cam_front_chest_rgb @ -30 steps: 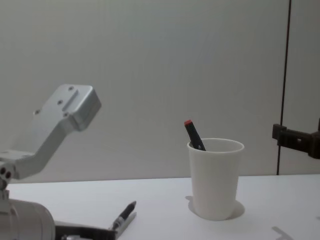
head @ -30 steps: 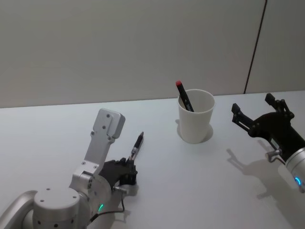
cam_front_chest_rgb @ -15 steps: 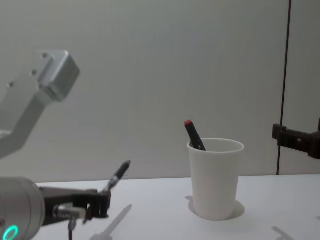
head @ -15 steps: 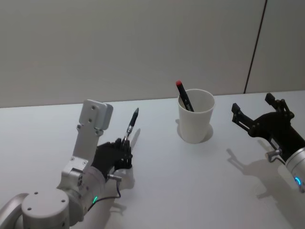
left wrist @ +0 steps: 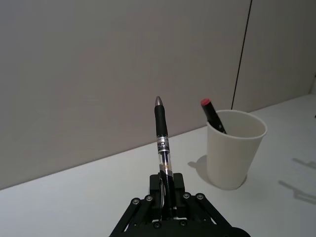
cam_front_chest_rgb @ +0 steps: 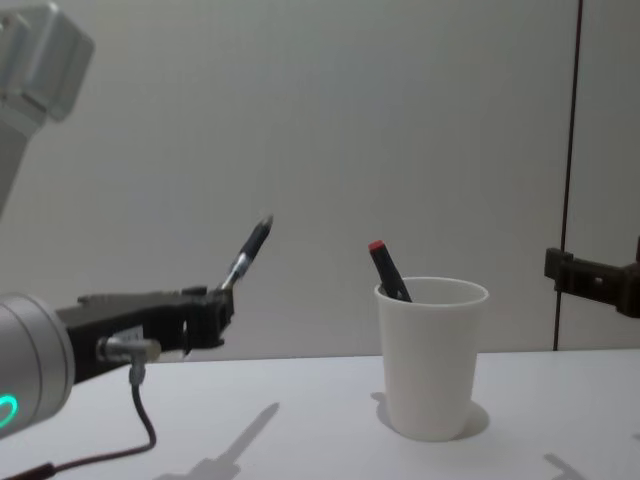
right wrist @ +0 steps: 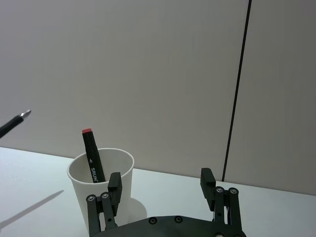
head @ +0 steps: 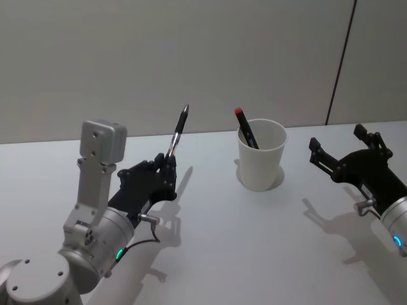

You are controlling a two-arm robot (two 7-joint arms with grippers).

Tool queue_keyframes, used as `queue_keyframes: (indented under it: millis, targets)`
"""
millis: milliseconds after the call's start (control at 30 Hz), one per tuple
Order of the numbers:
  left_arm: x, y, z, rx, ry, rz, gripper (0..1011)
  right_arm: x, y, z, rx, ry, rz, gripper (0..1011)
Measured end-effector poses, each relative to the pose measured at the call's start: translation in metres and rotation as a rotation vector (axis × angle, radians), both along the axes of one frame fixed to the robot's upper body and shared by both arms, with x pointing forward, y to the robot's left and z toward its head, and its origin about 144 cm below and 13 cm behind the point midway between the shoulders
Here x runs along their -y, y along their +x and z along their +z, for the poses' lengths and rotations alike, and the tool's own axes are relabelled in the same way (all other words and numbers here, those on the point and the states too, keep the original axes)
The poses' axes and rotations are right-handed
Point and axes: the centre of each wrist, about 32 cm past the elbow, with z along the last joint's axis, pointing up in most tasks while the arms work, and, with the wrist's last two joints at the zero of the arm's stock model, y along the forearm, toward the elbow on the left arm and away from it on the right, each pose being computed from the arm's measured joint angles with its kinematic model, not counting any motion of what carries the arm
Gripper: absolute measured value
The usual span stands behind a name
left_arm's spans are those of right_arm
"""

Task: Place the pen into the pen holder.

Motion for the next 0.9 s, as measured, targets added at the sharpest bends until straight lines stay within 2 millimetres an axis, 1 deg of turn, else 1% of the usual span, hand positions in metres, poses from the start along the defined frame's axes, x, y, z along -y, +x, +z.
queue_keyframes:
  millis: [400,900]
  targets:
    - [-0.010,0.006,-0.002,0.099,-0.090,-0.146,156,0.000,0.000,0.000,0.000,0.000,0.000,1001]
    - [-0.015,0.018,-0.004,0.137,-0.135,-0.365,156,0.000,0.000,0.000,0.000,0.000,0.000,1001]
